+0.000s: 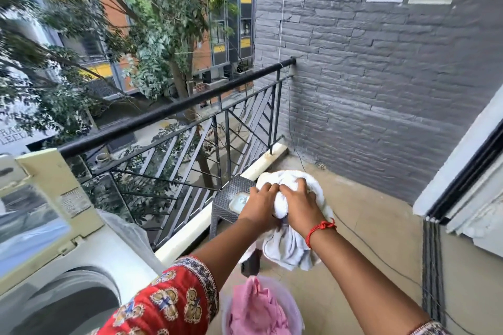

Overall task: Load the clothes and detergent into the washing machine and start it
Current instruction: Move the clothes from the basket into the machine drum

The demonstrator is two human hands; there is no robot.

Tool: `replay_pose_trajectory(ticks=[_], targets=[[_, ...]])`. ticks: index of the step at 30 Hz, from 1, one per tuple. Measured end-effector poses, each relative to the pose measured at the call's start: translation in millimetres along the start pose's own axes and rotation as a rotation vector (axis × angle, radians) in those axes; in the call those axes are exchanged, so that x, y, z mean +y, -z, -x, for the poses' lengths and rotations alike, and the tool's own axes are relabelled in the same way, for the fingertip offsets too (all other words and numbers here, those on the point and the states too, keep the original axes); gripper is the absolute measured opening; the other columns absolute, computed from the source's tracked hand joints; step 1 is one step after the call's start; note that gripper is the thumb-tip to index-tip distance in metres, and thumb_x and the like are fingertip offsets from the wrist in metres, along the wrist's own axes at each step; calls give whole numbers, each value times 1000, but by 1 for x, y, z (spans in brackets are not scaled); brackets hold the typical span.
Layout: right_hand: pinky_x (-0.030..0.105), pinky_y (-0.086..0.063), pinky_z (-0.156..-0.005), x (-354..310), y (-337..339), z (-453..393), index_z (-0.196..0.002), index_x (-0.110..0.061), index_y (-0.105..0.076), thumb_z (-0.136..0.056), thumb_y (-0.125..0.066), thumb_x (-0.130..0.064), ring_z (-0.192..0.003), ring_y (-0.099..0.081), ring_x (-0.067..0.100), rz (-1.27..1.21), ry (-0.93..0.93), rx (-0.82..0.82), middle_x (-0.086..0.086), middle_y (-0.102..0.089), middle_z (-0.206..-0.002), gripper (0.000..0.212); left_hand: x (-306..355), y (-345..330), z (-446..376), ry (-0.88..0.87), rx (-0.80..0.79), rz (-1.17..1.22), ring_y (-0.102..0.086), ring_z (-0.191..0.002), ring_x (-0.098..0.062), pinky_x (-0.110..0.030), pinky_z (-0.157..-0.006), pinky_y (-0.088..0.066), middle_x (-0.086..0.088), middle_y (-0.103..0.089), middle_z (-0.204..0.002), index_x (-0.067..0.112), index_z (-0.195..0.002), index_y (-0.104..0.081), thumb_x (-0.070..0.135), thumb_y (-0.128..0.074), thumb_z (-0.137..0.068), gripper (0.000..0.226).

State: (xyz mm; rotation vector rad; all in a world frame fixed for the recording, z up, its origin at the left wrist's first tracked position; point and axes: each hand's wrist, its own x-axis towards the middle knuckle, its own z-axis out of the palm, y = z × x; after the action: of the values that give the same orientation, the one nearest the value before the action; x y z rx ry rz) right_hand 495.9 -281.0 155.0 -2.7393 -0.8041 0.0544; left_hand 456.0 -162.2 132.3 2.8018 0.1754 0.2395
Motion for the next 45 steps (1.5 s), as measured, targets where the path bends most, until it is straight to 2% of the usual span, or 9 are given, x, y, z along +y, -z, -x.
replay_pose_trajectory(ticks=[5, 12, 20, 26, 30, 33, 36, 39, 45], targets=[[47, -45, -97, -16, 28, 0, -135, -35, -38, -88, -56, -5, -113, -46, 43, -5, 31, 53, 9, -19, -135, 58, 4, 32, -5, -44, 61, -83, -46, -112, -29, -38, -100, -34, -5, -49, -124, 12, -129, -44, 35, -83, -62, 81], [48, -46, -94, -75, 38, 0, -132, -32, -43, -88, -42, 0, -112, -48, 44, -61, 178, 93, 10, -21, -136, 54, -31, 75, 28, 81, 167, -80, -45, -105, -36, -42, -91, -37, -5, -48, -121, 14, -127, -44, 31, -80, -65, 74], [48, -45, -96, -205, 16, 14, -136, -30, -41, -91, -38, 1, -117, -45, 44, -93, 430, 35, 12, -19, -141, 55, -125, 130, 117, 306, 283, -161, -48, -100, -34, -39, -90, -38, -6, -50, -116, 14, -122, -46, 31, -77, -65, 68], [48, -44, -97, -317, -18, 53, -135, -31, -42, -91, -37, 0, -115, -46, 45, -140, 626, -45, 11, -21, -139, 54, -197, 168, 221, 503, 351, -188, -48, -101, -34, -39, -87, -39, -7, -51, -116, 14, -122, -46, 27, -80, -62, 70], [46, -43, -99, -386, -46, 89, -136, -31, -42, -92, -39, -1, -116, -46, 45, -144, 713, -103, 12, -21, -139, 53, -238, 186, 295, 626, 338, -197, -45, -99, -35, -41, -84, -38, -6, -50, -116, 16, -121, -45, 31, -81, -62, 71], [45, -42, -99, -431, -68, 118, -137, -31, -41, -90, -37, 4, -117, -45, 45, -137, 759, -141, 12, -19, -142, 58, -265, 192, 346, 651, 349, -227, -44, -99, -31, -39, -84, -34, -7, -51, -115, 12, -121, -48, 29, -82, -60, 72], [44, -42, -100, -465, -88, 143, -138, -30, -41, -91, -39, 3, -116, -47, 43, -135, 795, -167, 13, -21, -141, 58, -286, 194, 387, 678, 336, -235, -44, -103, -30, -39, -90, -32, -8, -52, -117, 11, -124, -48, 28, -82, -61, 74], [45, -41, -101, -488, -107, 161, -137, -31, -42, -91, -42, -4, -115, -48, 43, -150, 827, -227, 13, -20, -141, 54, -304, 191, 421, 730, 302, -227, -46, -105, -31, -41, -95, -35, -7, -51, -118, 12, -127, -46, 29, -83, -58, 81], [45, -42, -97, -513, -143, 175, -136, -33, -41, -90, -48, -10, -111, -51, 44, -137, 865, -300, 13, -18, -142, 52, -323, 181, 458, 831, 252, -155, -46, -104, -33, -41, -90, -45, -5, -49, -119, 15, -130, -42, 31, -86, -52, 91]])
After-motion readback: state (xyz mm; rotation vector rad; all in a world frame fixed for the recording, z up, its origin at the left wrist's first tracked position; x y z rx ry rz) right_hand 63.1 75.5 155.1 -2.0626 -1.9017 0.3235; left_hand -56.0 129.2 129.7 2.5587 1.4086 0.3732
